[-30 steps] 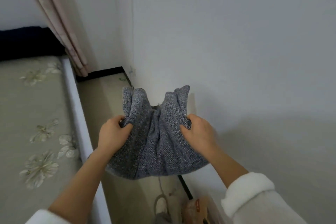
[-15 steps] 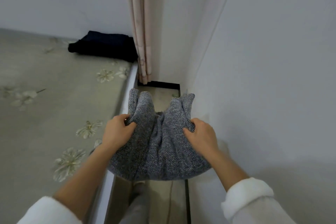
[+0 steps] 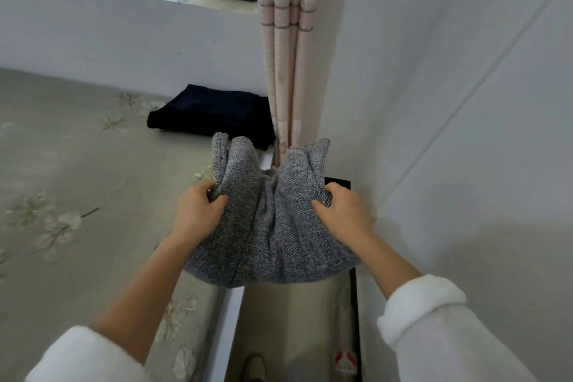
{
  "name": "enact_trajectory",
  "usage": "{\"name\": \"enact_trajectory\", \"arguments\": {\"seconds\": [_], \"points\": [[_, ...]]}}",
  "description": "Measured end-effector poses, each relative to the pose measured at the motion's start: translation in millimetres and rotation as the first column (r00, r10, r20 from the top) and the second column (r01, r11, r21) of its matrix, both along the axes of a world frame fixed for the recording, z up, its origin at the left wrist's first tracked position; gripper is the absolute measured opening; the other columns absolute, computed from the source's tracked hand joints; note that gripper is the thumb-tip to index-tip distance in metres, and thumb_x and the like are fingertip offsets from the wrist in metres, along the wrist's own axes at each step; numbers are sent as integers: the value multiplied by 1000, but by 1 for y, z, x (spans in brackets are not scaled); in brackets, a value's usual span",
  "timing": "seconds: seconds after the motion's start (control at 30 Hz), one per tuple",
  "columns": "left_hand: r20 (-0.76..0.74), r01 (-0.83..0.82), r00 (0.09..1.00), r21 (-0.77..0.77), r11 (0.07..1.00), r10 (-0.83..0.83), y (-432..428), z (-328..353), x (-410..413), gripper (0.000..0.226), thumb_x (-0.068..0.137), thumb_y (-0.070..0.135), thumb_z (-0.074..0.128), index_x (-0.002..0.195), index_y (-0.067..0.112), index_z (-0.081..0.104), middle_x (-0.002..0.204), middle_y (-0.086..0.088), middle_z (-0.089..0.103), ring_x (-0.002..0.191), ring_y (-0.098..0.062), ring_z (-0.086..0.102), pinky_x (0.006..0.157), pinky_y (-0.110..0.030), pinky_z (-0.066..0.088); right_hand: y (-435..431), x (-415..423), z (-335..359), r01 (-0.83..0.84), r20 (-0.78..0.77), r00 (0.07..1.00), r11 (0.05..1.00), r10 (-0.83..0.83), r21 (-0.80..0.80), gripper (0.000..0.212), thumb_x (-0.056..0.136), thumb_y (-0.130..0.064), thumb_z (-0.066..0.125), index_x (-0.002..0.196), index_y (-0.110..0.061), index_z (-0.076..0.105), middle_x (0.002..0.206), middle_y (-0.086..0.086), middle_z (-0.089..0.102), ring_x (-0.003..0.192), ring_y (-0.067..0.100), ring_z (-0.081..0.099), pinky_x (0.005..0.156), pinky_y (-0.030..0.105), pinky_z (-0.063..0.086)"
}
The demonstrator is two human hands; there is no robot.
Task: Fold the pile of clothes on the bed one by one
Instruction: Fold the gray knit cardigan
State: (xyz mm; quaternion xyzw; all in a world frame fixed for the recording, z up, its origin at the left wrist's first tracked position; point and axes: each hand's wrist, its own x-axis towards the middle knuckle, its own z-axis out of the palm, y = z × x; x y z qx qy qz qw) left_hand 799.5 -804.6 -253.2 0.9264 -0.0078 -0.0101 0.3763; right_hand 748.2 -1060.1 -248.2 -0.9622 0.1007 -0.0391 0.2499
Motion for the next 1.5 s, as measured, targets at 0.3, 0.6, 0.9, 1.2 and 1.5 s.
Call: {"name": "enact_trajectory", "arguments": {"seconds": [0.3, 0.6, 0.9, 1.2, 1.5], "points": [[22, -140, 990, -52, 989, 142, -2, -3, 151, 16, 91, 22, 60, 96, 10, 69, 74, -1, 63, 62, -10, 53, 53, -22, 40, -10, 172, 12, -100, -5, 995, 995, 100, -13, 23, 89, -37, 59, 99, -16, 64, 63, -10, 54, 54, 8, 51, 47, 24, 37], [78, -332, 938, -84, 940, 338, -5, -1, 278, 20, 93, 24, 57, 99, 10, 70, 74, 3, 62, 64, -7, 54, 57, -29, 45, -16, 332, 5, -217, -21, 976, 974, 218, 59, 23, 89, -38, 59, 99, -18, 59, 69, -9, 56, 57, 9, 53, 47, 27, 37], [157, -452, 873, -94, 887, 461, 32, 10, 393, 26, 94, 23, 56, 111, 7, 68, 98, -7, 69, 81, -20, 58, 73, -34, 47, 30, 451, 4, -327, 62, 945, 931, 322, 159, 17, 94, -33, 53, 83, -25, 43, 74, -10, 49, 62, 5, 46, 51, 26, 29], [207, -424, 876, -101, 900, 436, 72, 2, 548, 30, 96, 29, 51, 114, 10, 65, 105, -8, 68, 92, -26, 60, 80, -36, 48, 49, 548, -18, -179, 143, 979, 942, 143, 284, 10, 94, -30, 56, 94, -27, 46, 91, -9, 58, 80, 10, 54, 62, 25, 37], [7, -518, 856, 9, 856, 518, 108, -73, 666, 39, 98, 35, 42, 129, 15, 56, 125, -12, 61, 116, -34, 54, 97, -47, 43, 38, 597, -99, 274, -203, 956, 887, -210, 372, 28, 94, -20, 58, 114, -3, 51, 113, 15, 61, 103, 30, 58, 85, 34, 45]]}}
